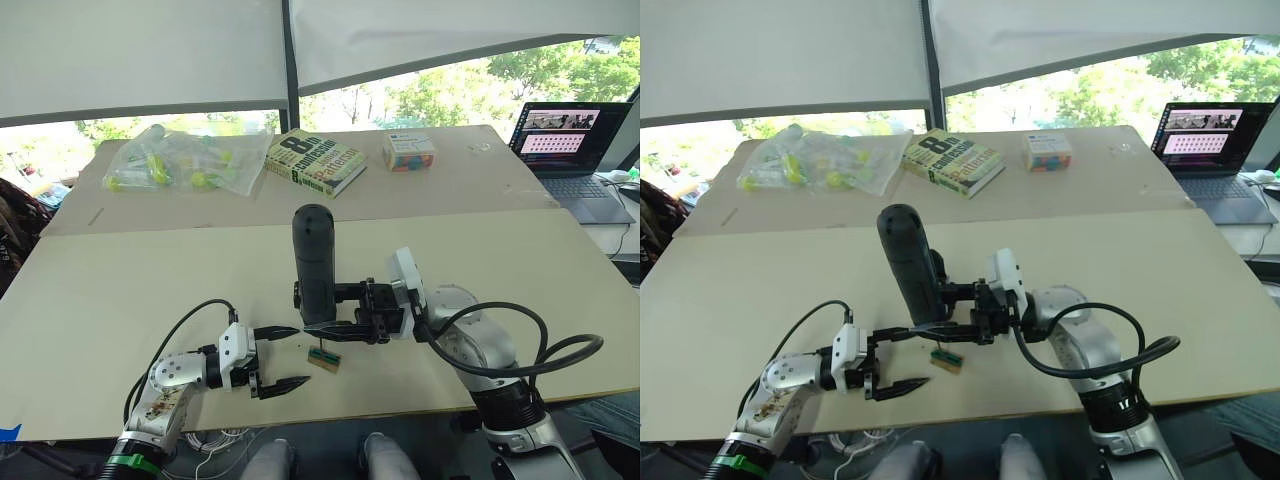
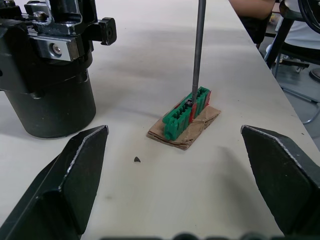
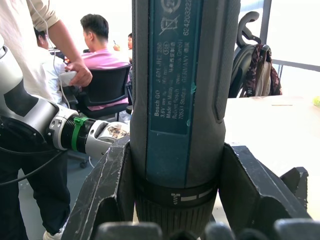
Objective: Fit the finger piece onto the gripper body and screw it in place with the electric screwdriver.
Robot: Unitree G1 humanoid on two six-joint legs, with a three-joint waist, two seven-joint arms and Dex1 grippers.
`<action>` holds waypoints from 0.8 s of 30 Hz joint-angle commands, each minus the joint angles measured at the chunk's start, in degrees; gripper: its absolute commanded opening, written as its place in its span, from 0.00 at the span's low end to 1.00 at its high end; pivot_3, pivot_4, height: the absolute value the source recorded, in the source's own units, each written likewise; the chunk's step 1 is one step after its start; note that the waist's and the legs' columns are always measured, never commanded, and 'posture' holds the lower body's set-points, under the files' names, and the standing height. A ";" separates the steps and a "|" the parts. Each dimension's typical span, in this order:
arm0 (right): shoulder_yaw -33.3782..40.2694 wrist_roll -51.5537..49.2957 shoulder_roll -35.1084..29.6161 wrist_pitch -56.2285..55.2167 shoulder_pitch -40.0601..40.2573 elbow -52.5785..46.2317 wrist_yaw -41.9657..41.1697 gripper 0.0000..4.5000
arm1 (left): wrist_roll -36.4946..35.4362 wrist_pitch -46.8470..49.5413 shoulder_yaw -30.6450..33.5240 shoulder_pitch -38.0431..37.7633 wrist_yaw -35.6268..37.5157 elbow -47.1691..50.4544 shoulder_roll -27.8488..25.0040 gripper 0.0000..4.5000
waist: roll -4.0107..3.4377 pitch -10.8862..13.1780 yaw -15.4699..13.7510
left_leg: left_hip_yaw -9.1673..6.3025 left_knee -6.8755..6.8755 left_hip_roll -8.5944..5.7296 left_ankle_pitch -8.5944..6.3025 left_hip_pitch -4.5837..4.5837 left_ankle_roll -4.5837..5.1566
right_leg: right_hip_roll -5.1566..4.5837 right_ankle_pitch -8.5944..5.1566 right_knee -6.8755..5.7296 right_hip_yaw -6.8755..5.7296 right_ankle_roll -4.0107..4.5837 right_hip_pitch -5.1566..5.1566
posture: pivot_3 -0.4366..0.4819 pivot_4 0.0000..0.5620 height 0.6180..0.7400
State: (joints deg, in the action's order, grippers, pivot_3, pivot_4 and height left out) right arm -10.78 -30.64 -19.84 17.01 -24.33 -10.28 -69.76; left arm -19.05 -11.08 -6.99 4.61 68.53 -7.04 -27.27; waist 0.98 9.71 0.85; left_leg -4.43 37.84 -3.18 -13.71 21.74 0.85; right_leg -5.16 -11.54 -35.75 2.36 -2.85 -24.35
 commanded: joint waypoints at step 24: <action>1.42 -3.09 -0.22 0.44 -0.65 -0.64 -0.98 0.43 | 0.01 0.45 -0.41 0.09 -0.13 1.65 -0.37 1.00 | 0.00 0.00 0.00 | 0.00 0.00 0.00 0.00 0.00 0.00 | 0.00 0.00 0.00 0.00 0.00 0.00 | 0.48 0.27 0.98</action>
State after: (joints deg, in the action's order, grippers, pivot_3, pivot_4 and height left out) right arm -10.72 -31.22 -20.09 17.14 -24.31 -9.39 -70.20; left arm -19.05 -11.05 -7.06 4.61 68.27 -7.02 -27.27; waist 0.98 9.71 0.85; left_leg -4.42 37.84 -3.18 -13.71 21.74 0.85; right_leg -5.16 -11.54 -35.75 2.36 -2.85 -24.34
